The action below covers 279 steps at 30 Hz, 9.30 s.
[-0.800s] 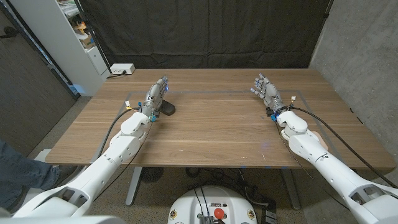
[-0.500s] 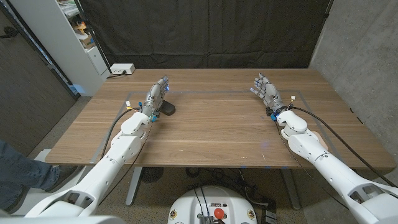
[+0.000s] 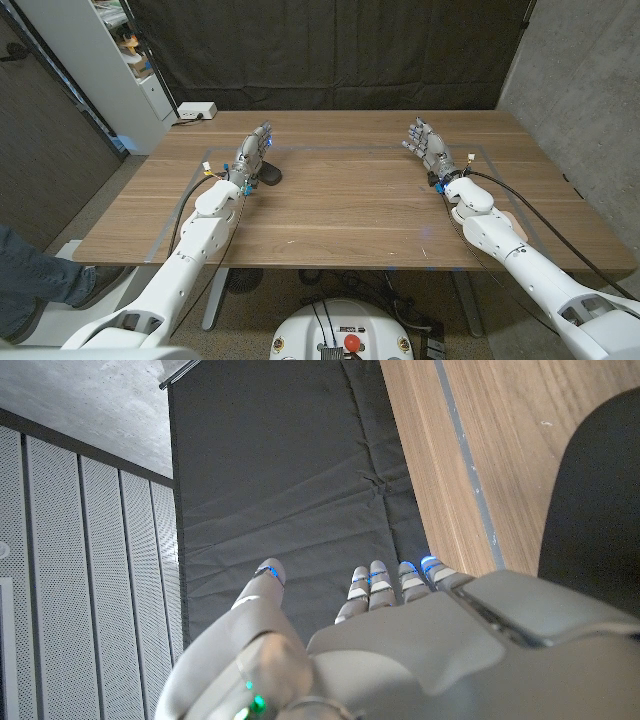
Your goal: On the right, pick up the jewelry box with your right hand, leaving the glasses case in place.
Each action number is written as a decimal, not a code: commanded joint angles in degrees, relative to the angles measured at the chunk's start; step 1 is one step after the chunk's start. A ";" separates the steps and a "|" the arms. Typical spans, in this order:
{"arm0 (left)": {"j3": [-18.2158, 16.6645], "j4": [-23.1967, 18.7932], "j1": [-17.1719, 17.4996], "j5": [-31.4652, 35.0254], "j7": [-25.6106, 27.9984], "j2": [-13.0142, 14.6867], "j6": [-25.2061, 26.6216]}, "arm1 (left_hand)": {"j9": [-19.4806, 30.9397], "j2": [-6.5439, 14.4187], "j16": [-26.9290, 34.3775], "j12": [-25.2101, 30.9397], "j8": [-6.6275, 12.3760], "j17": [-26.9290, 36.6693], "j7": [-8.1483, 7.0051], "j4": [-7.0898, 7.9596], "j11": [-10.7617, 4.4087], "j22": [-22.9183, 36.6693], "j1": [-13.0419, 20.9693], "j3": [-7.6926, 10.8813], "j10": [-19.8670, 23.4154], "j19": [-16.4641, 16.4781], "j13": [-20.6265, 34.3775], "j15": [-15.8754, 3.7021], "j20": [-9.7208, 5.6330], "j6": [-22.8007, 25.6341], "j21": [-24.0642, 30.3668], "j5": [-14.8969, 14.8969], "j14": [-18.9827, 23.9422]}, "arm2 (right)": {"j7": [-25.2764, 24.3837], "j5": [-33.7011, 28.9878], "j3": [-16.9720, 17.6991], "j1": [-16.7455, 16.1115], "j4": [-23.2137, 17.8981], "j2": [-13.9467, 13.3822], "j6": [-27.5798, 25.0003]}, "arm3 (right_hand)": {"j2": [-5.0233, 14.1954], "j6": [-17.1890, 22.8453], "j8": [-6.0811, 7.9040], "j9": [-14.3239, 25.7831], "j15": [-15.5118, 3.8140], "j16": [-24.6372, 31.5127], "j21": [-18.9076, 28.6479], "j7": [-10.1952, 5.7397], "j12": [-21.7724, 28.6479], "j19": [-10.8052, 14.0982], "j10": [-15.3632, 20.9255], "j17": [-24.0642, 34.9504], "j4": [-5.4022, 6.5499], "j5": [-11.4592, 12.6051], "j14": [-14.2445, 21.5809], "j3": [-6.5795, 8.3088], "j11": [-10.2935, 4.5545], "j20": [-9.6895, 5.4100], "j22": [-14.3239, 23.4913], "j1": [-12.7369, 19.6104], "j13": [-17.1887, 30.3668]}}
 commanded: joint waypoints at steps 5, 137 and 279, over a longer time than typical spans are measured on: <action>-3.03 0.04 -0.05 2.65 -2.25 -2.74 1.14 | 0.09 0.41 0.24 0.15 0.22 0.24 0.12 -0.23 0.39 0.18 0.54 0.34 -0.26 -0.31 0.21 -0.05 0.29 -0.05 0.19 0.42 -0.60 | 0.64 0.01 0.43 -0.55 -0.71 -0.33 1.16 | -0.17 0.50 0.28 0.14 -0.06 0.21 0.25 -0.20 0.35 0.25 0.16 0.14 -0.11 0.06 0.53 0.30 0.03 -0.06 0.26 0.60 0.28; -4.24 2.63 -3.26 3.44 -5.86 -3.63 1.87 | 0.12 1.34 0.31 0.29 0.33 0.25 0.20 -1.58 0.54 0.20 0.80 0.32 0.72 0.34 0.18 0.05 0.60 1.21 0.39 0.30 0.22 | -2.04 -2.58 7.91 -10.53 -11.84 -9.95 6.88 | 0.45 1.26 0.46 0.17 -0.18 0.36 0.26 -1.01 0.51 -0.37 0.41 -0.01 -1.32 -1.03 0.92 0.60 -0.08 0.12 0.25 2.02 0.26; -1.67 0.40 -3.32 3.83 -6.38 -3.22 3.70 | 0.16 3.01 0.22 0.28 0.25 0.21 0.32 -2.59 0.65 0.22 1.70 1.10 1.08 0.10 0.29 0.29 1.09 1.58 0.27 0.59 0.28 | -5.60 -5.21 24.14 -31.89 -21.65 -15.06 13.23 | 0.84 2.81 0.70 0.22 -1.17 0.86 0.42 -1.11 0.86 1.70 1.83 0.13 -2.50 -1.68 3.03 0.82 -0.41 -0.89 0.16 3.49 0.40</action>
